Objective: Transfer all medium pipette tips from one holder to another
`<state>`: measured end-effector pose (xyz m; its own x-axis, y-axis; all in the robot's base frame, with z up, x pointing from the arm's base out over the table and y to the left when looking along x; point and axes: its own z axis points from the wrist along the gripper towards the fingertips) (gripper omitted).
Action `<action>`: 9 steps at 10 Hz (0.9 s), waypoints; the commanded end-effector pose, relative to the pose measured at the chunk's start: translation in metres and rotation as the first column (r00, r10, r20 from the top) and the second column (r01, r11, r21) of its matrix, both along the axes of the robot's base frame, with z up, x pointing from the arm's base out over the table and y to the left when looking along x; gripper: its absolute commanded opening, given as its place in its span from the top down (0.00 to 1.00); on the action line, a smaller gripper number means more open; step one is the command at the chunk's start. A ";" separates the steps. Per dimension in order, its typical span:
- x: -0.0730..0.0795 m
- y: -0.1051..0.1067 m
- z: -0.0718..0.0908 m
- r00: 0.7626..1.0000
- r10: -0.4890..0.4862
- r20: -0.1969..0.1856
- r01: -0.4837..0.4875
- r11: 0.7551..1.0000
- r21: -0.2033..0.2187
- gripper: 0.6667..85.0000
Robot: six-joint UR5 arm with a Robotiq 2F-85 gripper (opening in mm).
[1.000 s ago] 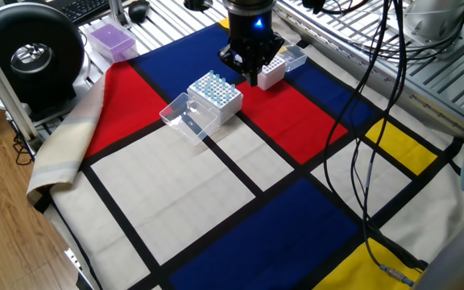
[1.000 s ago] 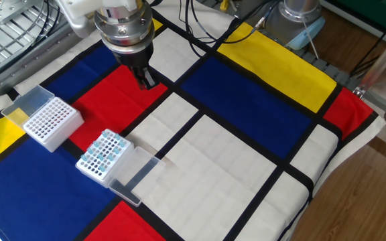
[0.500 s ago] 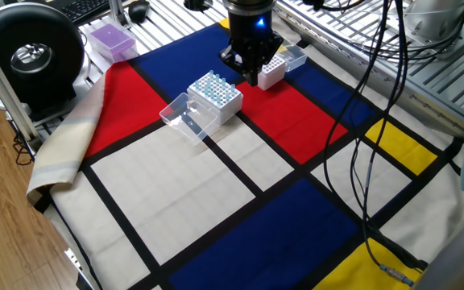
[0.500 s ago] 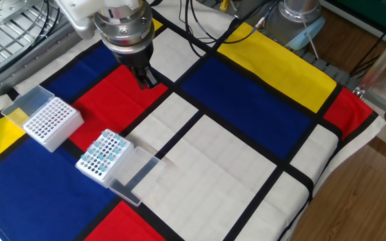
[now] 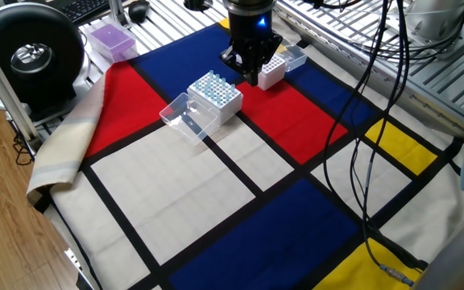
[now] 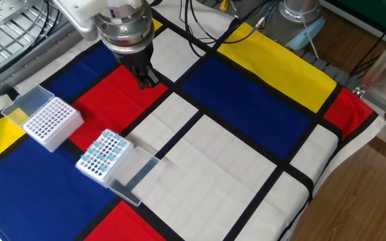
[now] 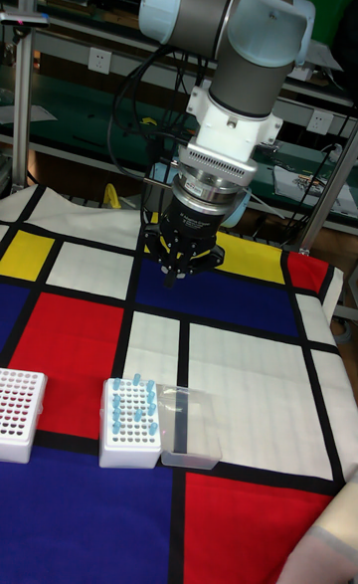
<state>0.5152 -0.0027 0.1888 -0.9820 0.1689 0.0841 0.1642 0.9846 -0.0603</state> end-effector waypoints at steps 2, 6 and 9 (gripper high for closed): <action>0.001 0.003 0.001 1.000 0.006 0.002 -0.006 1.000 0.013 1.00; 0.001 0.003 0.001 0.998 -0.061 0.005 0.061 0.998 0.007 1.00; 0.001 0.003 0.001 0.997 -0.073 0.007 0.073 0.997 0.008 1.00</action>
<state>0.5156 -0.0025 0.1888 -0.9713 0.2241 0.0794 0.2195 0.9736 -0.0635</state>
